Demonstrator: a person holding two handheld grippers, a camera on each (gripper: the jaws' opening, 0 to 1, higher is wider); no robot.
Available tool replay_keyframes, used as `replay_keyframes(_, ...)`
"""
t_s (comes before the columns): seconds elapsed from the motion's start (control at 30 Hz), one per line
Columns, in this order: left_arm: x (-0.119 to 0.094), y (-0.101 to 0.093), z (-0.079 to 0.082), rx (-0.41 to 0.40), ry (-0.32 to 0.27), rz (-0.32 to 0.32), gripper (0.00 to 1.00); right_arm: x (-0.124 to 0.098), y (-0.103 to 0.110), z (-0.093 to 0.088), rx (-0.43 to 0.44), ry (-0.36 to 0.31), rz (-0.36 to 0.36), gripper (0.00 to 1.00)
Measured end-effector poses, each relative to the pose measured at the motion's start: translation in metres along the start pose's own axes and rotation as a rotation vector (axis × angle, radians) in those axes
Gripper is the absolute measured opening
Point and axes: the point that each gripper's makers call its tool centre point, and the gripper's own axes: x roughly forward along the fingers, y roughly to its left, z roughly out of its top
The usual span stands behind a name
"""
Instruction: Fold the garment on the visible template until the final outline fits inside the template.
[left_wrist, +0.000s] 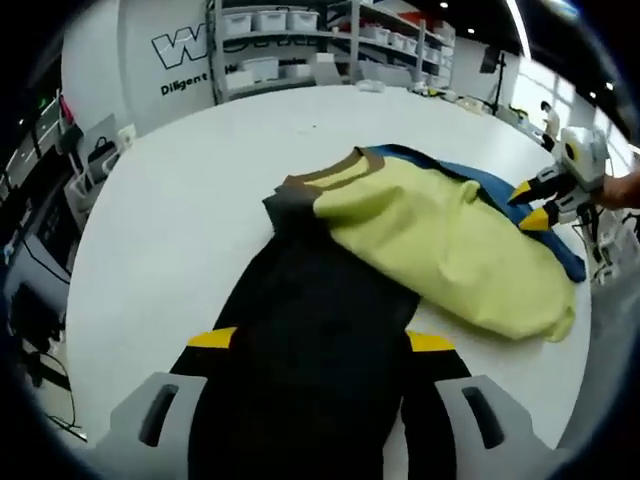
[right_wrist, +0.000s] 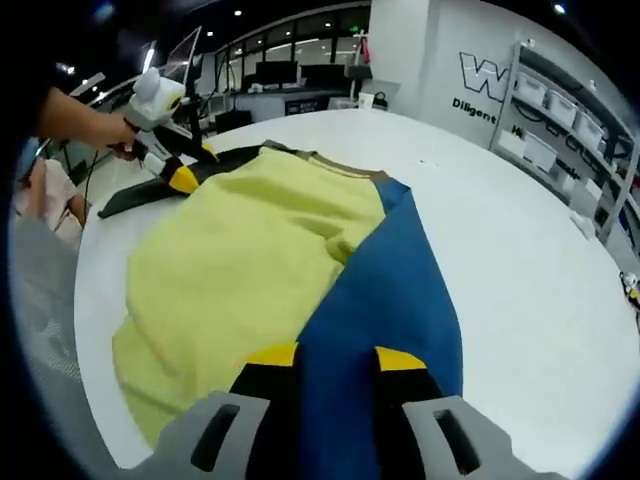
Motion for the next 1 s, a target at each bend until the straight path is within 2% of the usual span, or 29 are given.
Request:
replay_keyframes(0.03,-0.001,0.002,0.0,-0.006,0.002,0.003,0.61,-0.001,-0.005,-0.001,-0.029,0.017,-0.02,0.0)
replay_keyframes(0.07,-0.001,0.005,-0.001,-0.007,0.0,0.008,0.61,-0.003,-0.009,-0.003,-0.049,0.039,-0.035,0.0)
replay_keyframes(0.1,-0.001,0.008,-0.002,-0.017,0.002,0.017,0.64,0.0,-0.012,0.001,-0.032,0.01,-0.042,0.0)
replay_keyframes(0.17,-0.001,0.009,-0.002,-0.025,0.002,0.023,0.66,-0.001,-0.014,-0.001,0.043,0.023,-0.037,0.0)
replay_keyframes(0.2,-0.001,0.009,-0.002,-0.027,0.004,0.028,0.68,-0.002,-0.022,0.002,0.053,0.014,-0.058,0.0)
replay_keyframes(0.27,-0.001,0.013,-0.004,-0.051,0.009,0.047,0.74,-0.005,-0.03,0.002,0.053,0.011,-0.073,0.0)
replay_keyframes(0.3,-0.002,0.015,-0.009,-0.09,0.025,0.062,0.77,-0.006,-0.033,0.001,0.057,0.017,-0.077,0.0)
replay_keyframes(0.37,-0.003,0.019,-0.009,-0.07,0.026,0.074,0.81,-0.009,-0.038,0.0,0.067,0.017,-0.084,0.0)
replay_keyframes(0.43,-0.006,0.016,-0.008,-0.078,0.031,0.069,0.81,-0.009,-0.033,0.003,0.058,0.002,-0.068,0.0)
replay_keyframes(0.5,-0.007,0.009,-0.002,-0.073,0.003,0.046,0.79,-0.007,-0.025,0.005,0.043,-0.003,-0.059,0.0)
replay_keyframes(0.53,-0.007,0.005,0.006,-0.051,-0.026,0.036,0.79,-0.006,-0.021,0.007,0.055,-0.022,-0.052,0.12)
replay_keyframes(0.57,-0.008,0.001,0.011,-0.04,-0.035,0.035,0.79,-0.003,-0.013,0.011,0.119,-0.049,-0.031,0.23)
replay_keyframes(0.63,-0.007,-0.008,0.023,-0.027,-0.062,0.008,0.78,-0.001,-0.007,0.012,0.123,-0.051,-0.027,0.36)
replay_keyframes(0.73,-0.005,-0.027,0.046,-0.011,-0.14,-0.06,0.77,0.003,0.003,0.013,0.088,-0.048,-0.015,0.34)
replay_keyframes(0.83,0.001,-0.048,0.066,-0.032,-0.195,-0.146,0.75,0.008,0.007,0.011,0.082,-0.036,-0.017,0.36)
replay_keyframes(0.93,0.015,-0.059,0.074,-0.05,-0.186,-0.183,0.76,0.01,0.005,0.009,0.075,-0.018,-0.032,0.33)
replay_keyframes(1.0,0.024,-0.062,0.072,-0.052,-0.166,-0.199,0.75,0.01,0.0,0.01,0.082,-0.012,-0.041,0.29)
